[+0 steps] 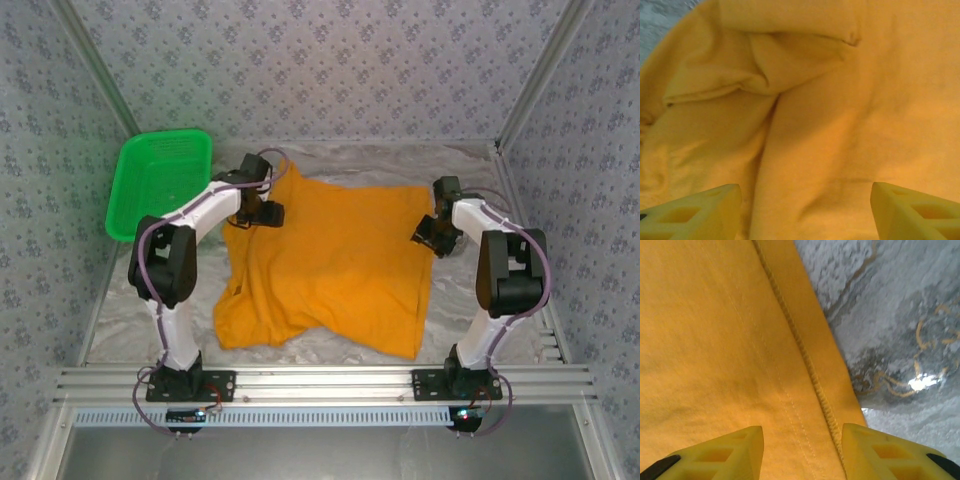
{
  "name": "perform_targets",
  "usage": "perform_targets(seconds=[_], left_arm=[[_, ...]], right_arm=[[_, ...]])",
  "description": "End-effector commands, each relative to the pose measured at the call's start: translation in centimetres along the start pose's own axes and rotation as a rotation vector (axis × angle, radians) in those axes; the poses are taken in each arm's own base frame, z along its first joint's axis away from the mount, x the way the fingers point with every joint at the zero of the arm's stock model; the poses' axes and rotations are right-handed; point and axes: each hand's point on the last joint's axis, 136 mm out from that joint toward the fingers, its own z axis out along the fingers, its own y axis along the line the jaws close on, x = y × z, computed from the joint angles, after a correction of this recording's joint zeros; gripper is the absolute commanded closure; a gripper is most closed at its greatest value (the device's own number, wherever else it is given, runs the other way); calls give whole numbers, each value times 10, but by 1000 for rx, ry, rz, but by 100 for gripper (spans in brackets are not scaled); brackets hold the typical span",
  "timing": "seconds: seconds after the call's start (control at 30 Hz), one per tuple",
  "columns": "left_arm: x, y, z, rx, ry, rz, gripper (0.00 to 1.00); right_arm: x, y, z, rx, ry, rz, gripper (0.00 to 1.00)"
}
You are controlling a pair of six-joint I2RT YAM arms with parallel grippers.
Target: Fold the inside-out t-shirt
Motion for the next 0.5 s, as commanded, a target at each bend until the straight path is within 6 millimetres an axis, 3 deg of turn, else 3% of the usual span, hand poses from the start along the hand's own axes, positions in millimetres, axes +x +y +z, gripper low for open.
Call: perform_targets(seconds=[0.0, 0.1, 0.17, 0.27, 0.37, 0.47], left_arm=[[-21, 13, 1, -44, -53, -70, 37], [-29, 17, 14, -45, -57, -78, 50], [-33, 23, 24, -71, -52, -85, 63], [-37, 29, 41, -78, -38, -97, 76], [-44, 35, 44, -77, -74, -132, 80], [-58, 32, 40, -12, -129, -158, 76]], right_arm=[[-2, 13, -1, -46, 5, -61, 53], [1, 15, 9, -33, 18, -72, 58], [5, 10, 22, -6, 40, -77, 79], [6, -6, 33, 66, 55, -83, 93], [-7, -31, 32, 175, 17, -69, 96], [-41, -38, 23, 201, -42, -45, 98]])
